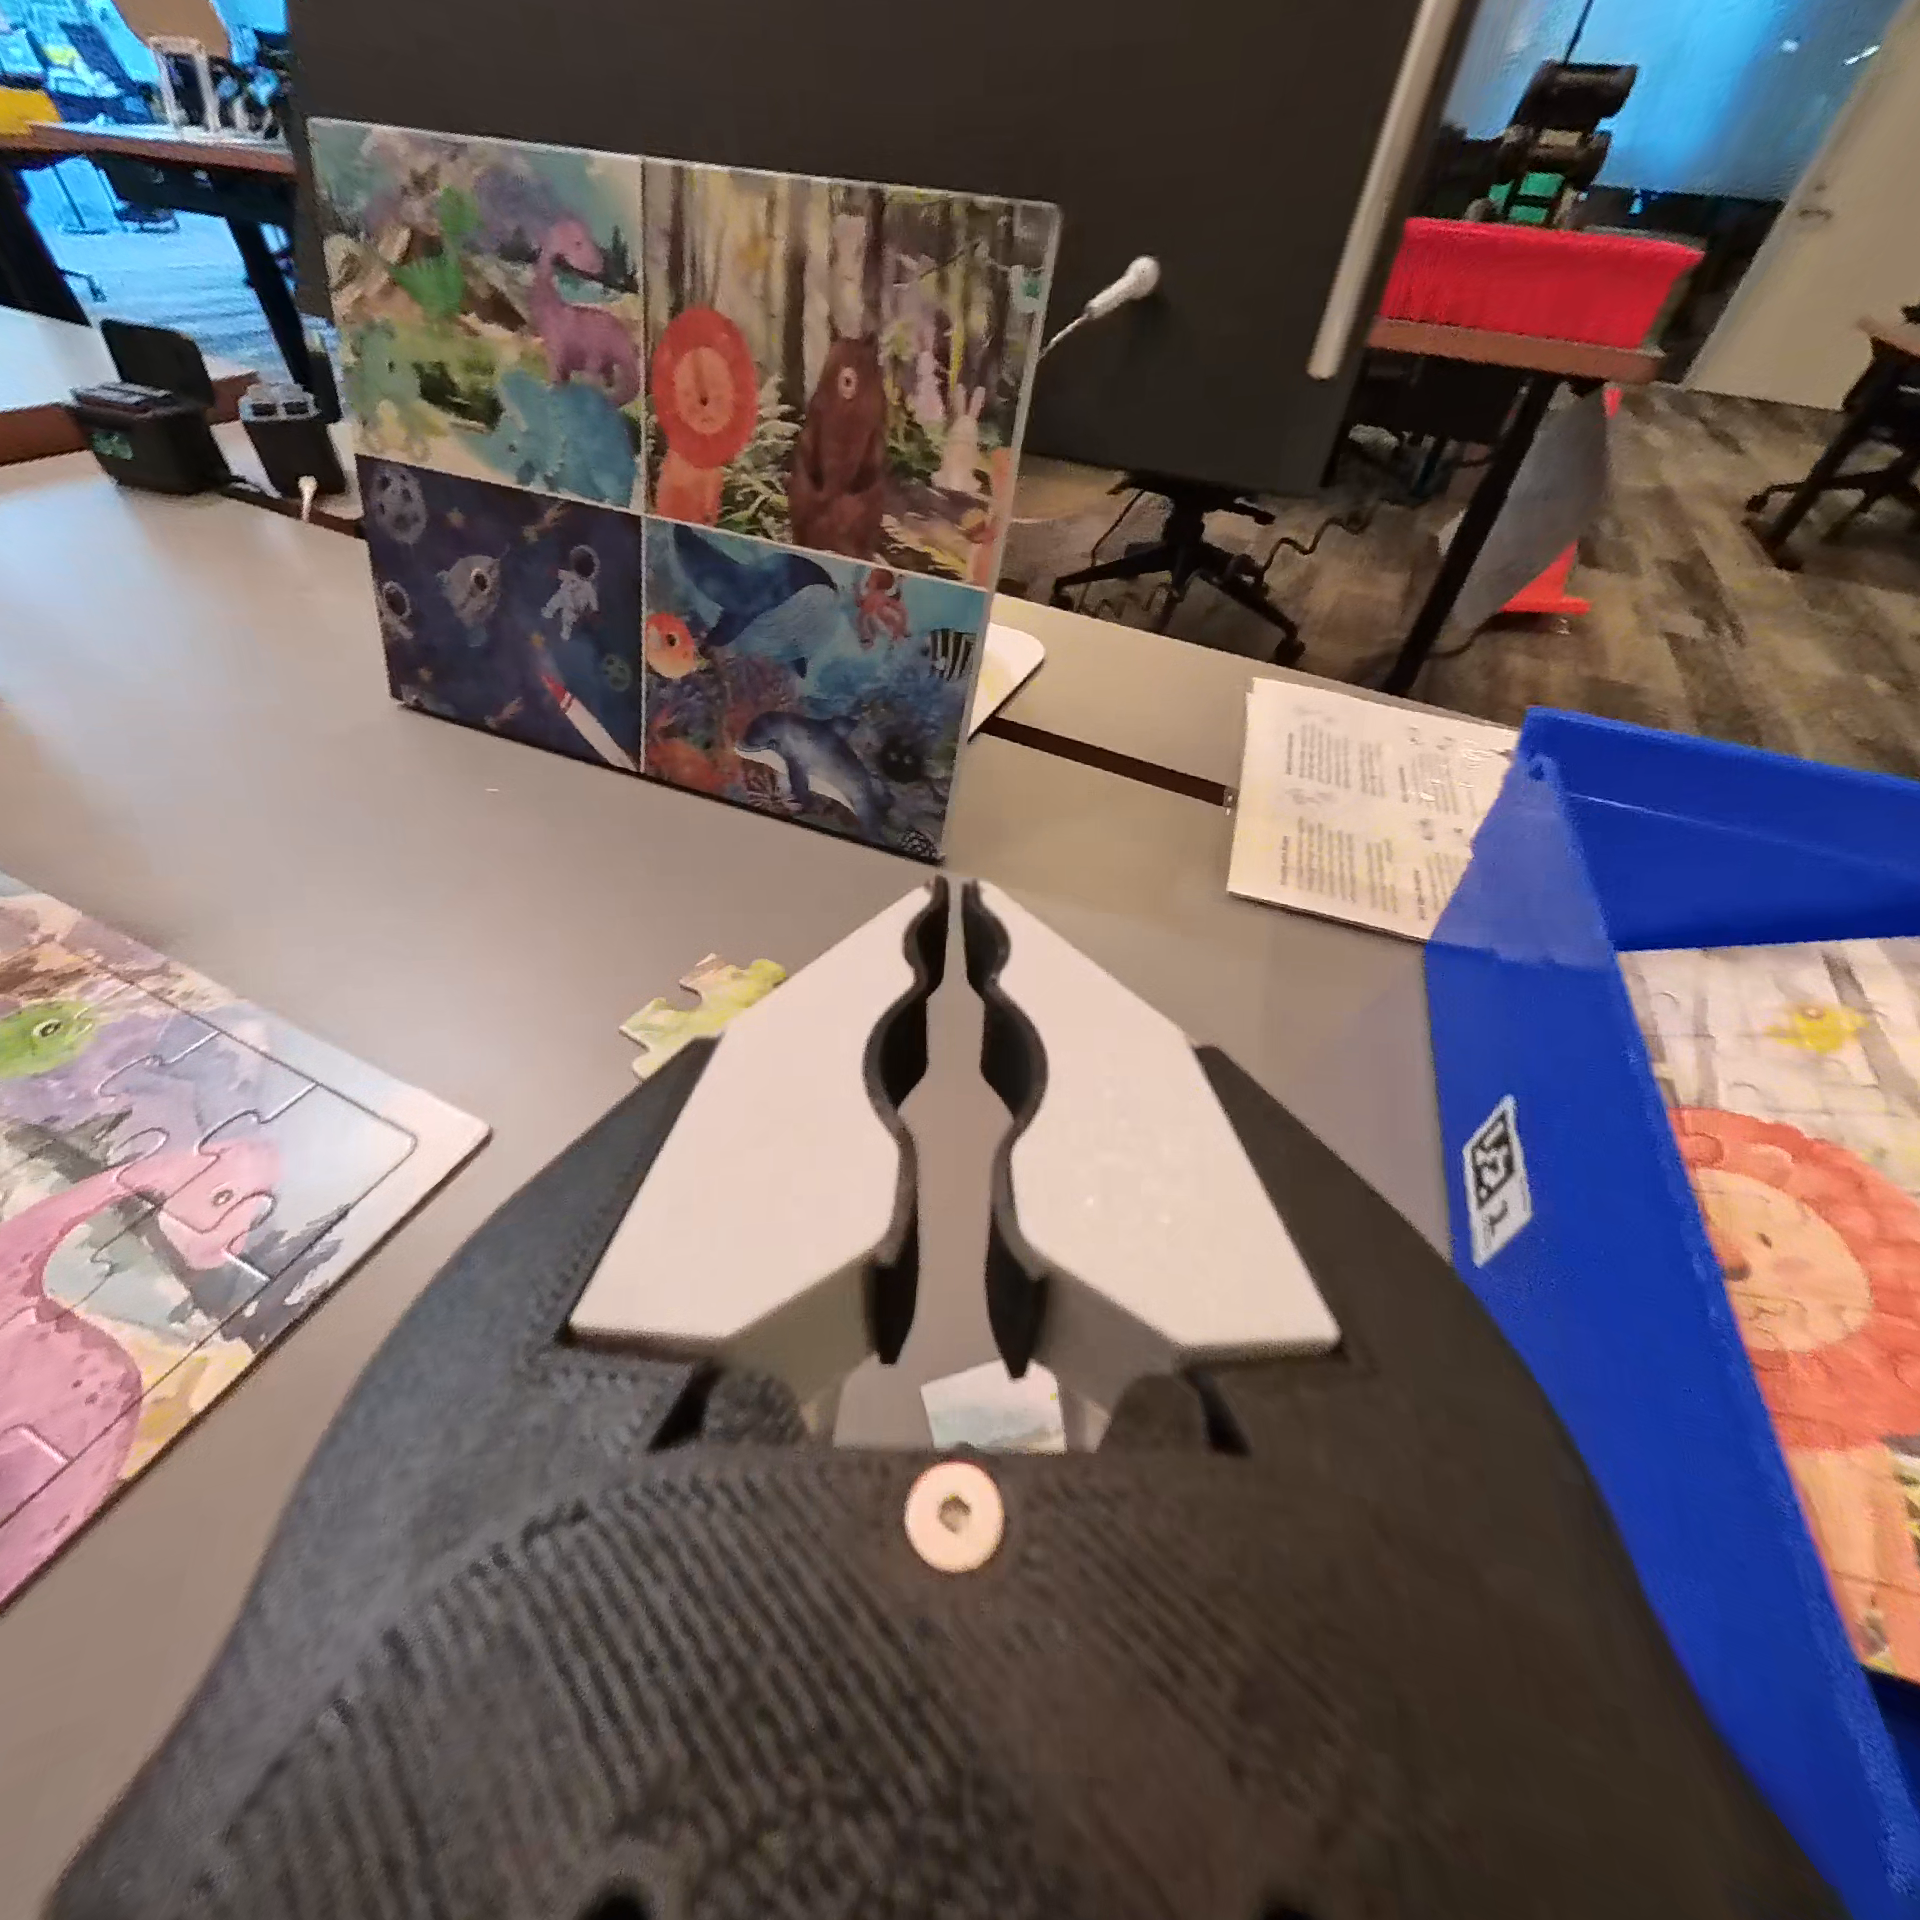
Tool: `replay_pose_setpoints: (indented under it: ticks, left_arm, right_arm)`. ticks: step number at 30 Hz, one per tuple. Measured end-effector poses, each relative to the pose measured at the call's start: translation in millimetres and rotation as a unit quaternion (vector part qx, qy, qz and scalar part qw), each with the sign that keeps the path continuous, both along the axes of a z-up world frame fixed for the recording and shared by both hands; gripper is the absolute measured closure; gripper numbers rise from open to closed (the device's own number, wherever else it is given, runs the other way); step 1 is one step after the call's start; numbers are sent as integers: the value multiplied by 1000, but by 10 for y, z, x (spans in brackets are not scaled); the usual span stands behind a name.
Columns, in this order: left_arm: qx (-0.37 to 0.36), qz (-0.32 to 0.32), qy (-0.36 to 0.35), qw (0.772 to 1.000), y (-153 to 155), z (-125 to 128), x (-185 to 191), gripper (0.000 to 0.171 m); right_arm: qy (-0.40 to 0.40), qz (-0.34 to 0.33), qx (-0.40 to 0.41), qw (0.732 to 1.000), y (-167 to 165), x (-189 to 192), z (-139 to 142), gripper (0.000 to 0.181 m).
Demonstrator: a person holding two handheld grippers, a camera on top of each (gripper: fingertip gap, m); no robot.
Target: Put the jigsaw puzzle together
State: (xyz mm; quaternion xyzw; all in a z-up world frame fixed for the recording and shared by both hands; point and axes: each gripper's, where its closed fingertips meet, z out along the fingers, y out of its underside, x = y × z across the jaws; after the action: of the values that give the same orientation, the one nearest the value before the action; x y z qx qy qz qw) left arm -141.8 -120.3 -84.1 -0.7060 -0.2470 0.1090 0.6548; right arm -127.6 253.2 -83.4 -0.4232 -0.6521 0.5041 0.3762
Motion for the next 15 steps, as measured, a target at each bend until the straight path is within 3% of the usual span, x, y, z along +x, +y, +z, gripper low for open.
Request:
replay_pose_setpoints:
  ticks: [5,15]
  left_arm:
    - [39,-22,-56,997,41,-67,1,158]
    - [49,-29,-82,995,36,-178,-41,153]
  right_arm:
    - [9,-4,-34,999,76,26,80,178]
    - [-15,-25,-52,998,192,26,-12,169]
